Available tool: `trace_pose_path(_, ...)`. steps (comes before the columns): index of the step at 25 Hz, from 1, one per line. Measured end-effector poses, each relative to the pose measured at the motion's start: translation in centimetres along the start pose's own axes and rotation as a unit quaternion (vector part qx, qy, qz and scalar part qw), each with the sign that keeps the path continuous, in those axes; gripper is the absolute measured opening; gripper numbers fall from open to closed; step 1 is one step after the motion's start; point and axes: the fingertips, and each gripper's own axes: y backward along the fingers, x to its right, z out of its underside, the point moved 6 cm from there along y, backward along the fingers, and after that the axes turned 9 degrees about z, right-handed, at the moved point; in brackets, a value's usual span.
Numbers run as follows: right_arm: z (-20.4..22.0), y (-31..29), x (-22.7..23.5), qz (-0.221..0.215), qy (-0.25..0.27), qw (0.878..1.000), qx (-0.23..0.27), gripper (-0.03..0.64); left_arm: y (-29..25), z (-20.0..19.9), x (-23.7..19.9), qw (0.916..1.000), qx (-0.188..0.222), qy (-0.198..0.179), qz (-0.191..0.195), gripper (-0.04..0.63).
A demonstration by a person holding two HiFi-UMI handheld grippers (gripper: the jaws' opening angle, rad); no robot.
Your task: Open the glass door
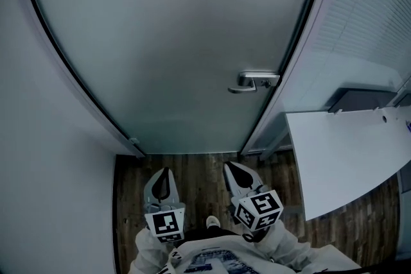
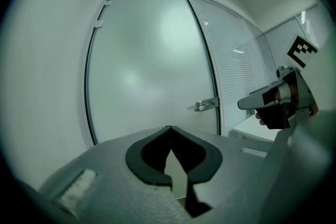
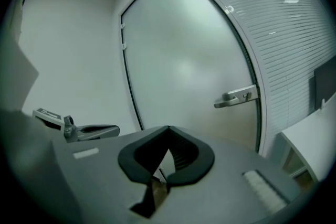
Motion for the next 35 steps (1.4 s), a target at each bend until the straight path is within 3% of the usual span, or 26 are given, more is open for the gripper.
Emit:
trace_pose_path(6, 0.0, -0.1, 1.4, 0.034, -0.012, 0.999, 0.003, 0.005, -2.3, -0.3, 0.1, 0.9996, 0.0, -0.006, 0.028, 0.005)
trace_pose_path(18, -2.3, 0.4, 2.4, 0.128, -0.028, 0.991, 0.038, 0.005, -8.0, -2.6, 0.6, 0.9904, 0.019, -0.036, 0.132, 0.005)
trace_pose_path(26, -1.9, 0.8, 3.3, 0.149, -0.035, 0.988, 0.038, 0.005, -9.1, -3.2, 2.2, 0.9856, 0.029, -0.061, 0.155, 0.005)
trace_pose_path(28, -1.7, 0.8, 3.4, 0.15, -0.036, 0.987, 0.04, 0.005, -9.6, -2.8, 2.6, 0.9838, 0.021, -0.066, 0.165, 0.059)
trace_pose_path(31, -1.6, 1.2, 4.0, 0.156, -0.039, 0.986, 0.042, 0.005, -10.5, -2.8, 3.4, 0.9802, 0.013, -0.084, 0.179, 0.074)
trace_pose_path(35, -2.1, 2.4, 5.1, 0.17, -0.043, 0.983, 0.05, 0.005, -12.3, -3.3, 5.1, 0.9686, -0.001, -0.13, 0.212, 0.155)
